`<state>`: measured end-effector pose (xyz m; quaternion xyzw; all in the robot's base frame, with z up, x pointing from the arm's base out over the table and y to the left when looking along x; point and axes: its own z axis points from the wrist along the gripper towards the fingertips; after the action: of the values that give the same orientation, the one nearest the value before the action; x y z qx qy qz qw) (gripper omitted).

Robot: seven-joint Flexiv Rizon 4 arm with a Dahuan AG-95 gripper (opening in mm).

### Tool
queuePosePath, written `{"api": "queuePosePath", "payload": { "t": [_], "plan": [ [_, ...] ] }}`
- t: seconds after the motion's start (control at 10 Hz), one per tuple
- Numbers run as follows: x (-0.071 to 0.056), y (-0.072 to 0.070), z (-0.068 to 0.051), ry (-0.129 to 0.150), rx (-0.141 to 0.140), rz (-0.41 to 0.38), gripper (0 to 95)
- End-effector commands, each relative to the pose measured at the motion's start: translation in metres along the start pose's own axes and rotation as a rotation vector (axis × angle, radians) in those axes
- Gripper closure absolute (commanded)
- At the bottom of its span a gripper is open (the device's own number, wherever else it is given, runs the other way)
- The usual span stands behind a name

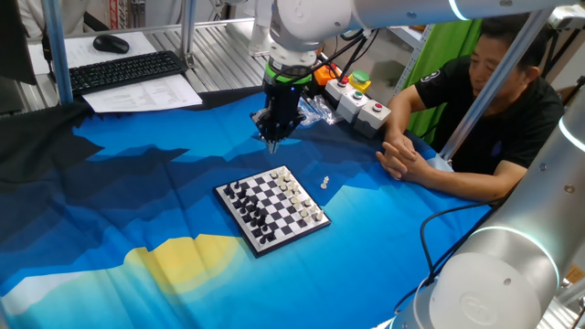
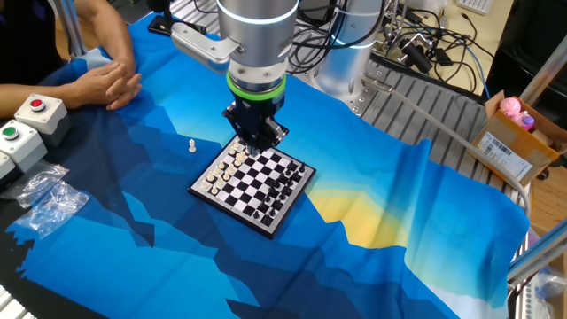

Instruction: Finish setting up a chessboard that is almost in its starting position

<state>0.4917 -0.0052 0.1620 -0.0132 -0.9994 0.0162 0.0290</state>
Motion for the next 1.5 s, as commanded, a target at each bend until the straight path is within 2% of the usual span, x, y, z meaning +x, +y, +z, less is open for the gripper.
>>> {"api": "queuePosePath", "payload": {
  "t": [0.1,0.6,0.7,0.8,0.9,1.0,1.1,1.2,1.3,1.4,1.5],
  "plan": [
    [-0.005,-0.017,0.007,-0.007,0.04,-0.043,76.0],
    [-0.009,-0.055,0.02,-0.012,0.048,-0.063,76.0],
    [-0.01,-0.063,0.022,-0.011,0.057,-0.071,76.0],
    [-0.013,-0.065,0.022,-0.007,0.067,-0.073,76.0],
    [-0.017,-0.069,0.023,-0.005,0.067,-0.077,57.0],
    [-0.018,-0.069,0.025,-0.006,0.062,-0.065,57.0],
    [-0.018,-0.069,0.025,-0.008,0.048,-0.045,76.0],
    [-0.018,-0.069,0.025,-0.001,0.001,0.001,76.0],
    [-0.018,-0.069,0.025,0.001,0.001,0.0,76.0],
    [-0.018,-0.069,0.025,-0.012,-0.018,0.003,76.0],
    [-0.018,-0.069,0.025,-0.052,-0.03,0.019,76.0]
  ]
}}
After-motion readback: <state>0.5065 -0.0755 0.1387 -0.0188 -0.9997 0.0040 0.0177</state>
